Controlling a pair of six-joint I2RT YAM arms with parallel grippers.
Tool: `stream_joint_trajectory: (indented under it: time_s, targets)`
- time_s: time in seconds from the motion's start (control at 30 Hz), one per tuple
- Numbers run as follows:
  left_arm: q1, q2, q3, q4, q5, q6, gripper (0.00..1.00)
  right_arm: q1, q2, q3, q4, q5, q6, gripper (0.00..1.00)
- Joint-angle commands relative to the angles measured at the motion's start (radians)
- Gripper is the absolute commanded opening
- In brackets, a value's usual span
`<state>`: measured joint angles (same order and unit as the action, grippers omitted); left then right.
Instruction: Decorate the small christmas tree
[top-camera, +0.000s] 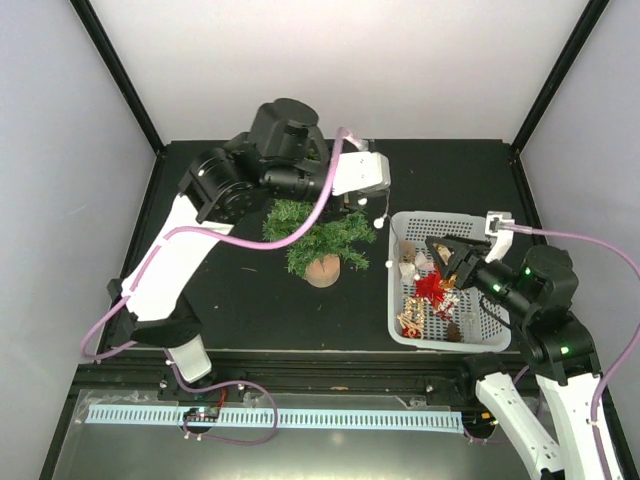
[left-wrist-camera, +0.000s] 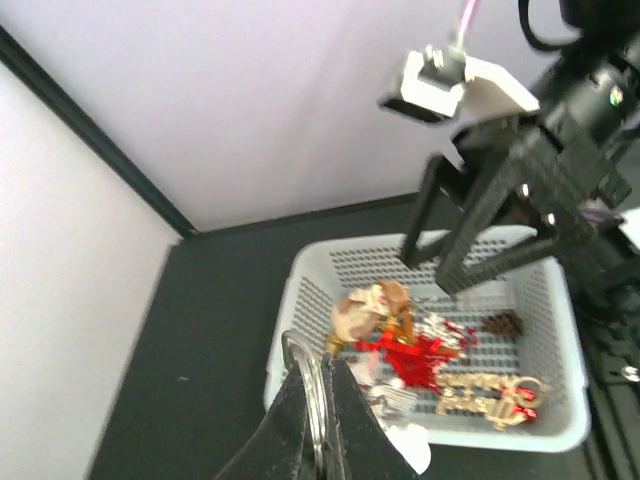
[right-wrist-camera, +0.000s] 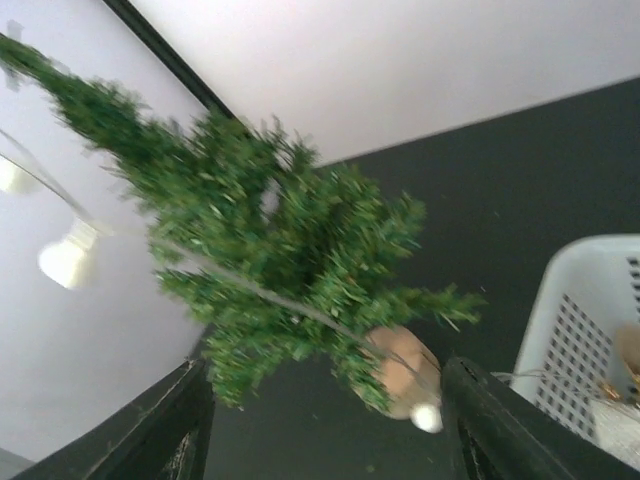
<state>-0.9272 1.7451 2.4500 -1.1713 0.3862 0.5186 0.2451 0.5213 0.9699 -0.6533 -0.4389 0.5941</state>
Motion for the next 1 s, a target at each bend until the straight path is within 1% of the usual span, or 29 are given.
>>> stream_joint_trajectory:
  time_s: [0.0, 0.1, 0.37, 0.5, 0.57, 0.67, 0.83, 0.97]
  targets:
    - [-0.009, -0.077, 0.04, 0.099, -0.095, 0.062, 0.02, -0.002, -0.009, -0.054, -0.099, 0.026, -0.091, 0.65]
    - [-0.009, -0.112, 0.039, 0.156, -0.136, 0.099, 0.02, -0.003, -0.015, -0.1, -0.119, 0.032, -0.123, 0.68]
    - [-0.011, -0.176, 0.04, 0.211, -0.19, 0.14, 0.02, -0.003, 0.021, -0.181, -0.179, 0.184, -0.14, 0.7]
    - [-0.012, -0.196, 0.039, 0.209, -0.205, 0.147, 0.02, -0.003, 0.096, -0.171, -0.213, 0.263, -0.097, 0.69]
    - [-0.012, -0.203, 0.038, 0.21, -0.212, 0.149, 0.02, -0.003, 0.152, -0.16, -0.247, 0.3, -0.075, 0.67]
    - [-0.011, -0.214, 0.032, 0.207, -0.215, 0.146, 0.02, -0.003, 0.186, -0.148, -0.292, 0.342, -0.043, 0.64]
    - [-0.012, -0.226, 0.015, 0.21, -0.22, 0.148, 0.02, -0.003, 0.2, -0.162, -0.329, 0.239, -0.012, 0.63]
    - [-0.011, -0.234, 0.015, 0.215, -0.225, 0.153, 0.02, -0.003, 0.176, -0.175, -0.37, 0.251, -0.015, 0.61]
